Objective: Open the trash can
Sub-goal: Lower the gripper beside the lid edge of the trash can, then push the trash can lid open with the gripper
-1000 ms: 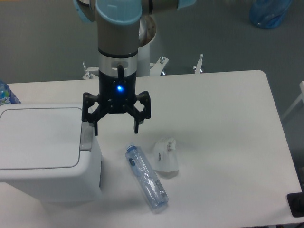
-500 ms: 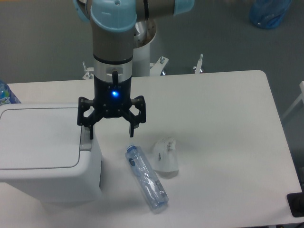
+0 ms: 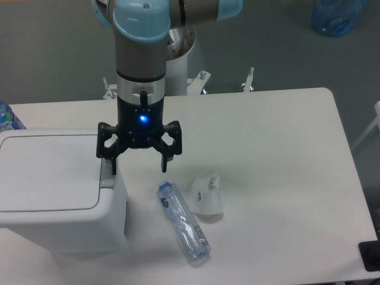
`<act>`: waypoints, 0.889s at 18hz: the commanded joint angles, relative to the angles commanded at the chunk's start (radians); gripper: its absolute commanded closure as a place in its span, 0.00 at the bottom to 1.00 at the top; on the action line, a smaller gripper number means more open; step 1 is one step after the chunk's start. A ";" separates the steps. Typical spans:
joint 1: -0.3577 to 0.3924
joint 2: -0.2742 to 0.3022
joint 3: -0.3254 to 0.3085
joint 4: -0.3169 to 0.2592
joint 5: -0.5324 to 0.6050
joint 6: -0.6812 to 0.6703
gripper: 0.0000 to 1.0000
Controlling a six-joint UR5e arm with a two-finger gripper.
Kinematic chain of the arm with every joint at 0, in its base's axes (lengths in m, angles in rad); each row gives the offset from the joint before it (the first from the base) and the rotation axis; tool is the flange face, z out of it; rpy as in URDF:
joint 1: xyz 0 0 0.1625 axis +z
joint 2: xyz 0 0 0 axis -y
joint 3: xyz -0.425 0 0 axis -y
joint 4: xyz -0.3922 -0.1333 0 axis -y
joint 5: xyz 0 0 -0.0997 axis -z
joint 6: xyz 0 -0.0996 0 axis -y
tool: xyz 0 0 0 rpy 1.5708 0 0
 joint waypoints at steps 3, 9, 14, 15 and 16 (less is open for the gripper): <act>0.000 0.000 -0.005 0.000 0.002 0.000 0.00; -0.005 0.000 -0.011 0.002 0.002 0.000 0.00; -0.005 0.000 -0.011 0.002 0.002 0.000 0.00; -0.006 0.000 -0.011 0.002 0.002 0.000 0.00; -0.006 0.000 -0.011 0.002 0.003 0.000 0.00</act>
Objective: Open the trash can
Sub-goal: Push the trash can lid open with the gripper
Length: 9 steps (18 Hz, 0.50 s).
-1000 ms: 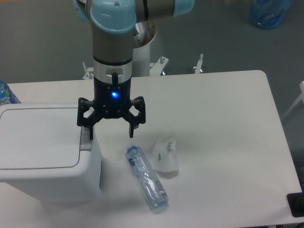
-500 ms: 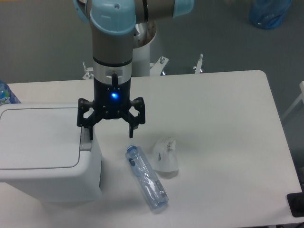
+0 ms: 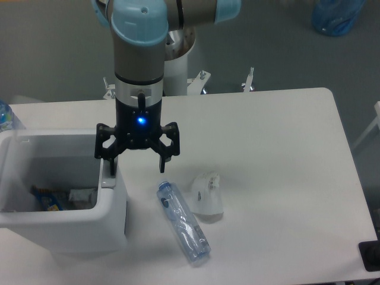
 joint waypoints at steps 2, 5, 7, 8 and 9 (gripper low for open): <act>0.002 0.000 0.000 -0.002 0.000 0.000 0.00; 0.002 0.000 0.015 0.000 0.000 0.006 0.00; 0.002 0.000 0.035 0.017 0.003 0.017 0.00; 0.002 -0.002 0.046 0.029 0.005 0.020 0.00; 0.003 0.000 0.052 0.046 0.024 0.043 0.00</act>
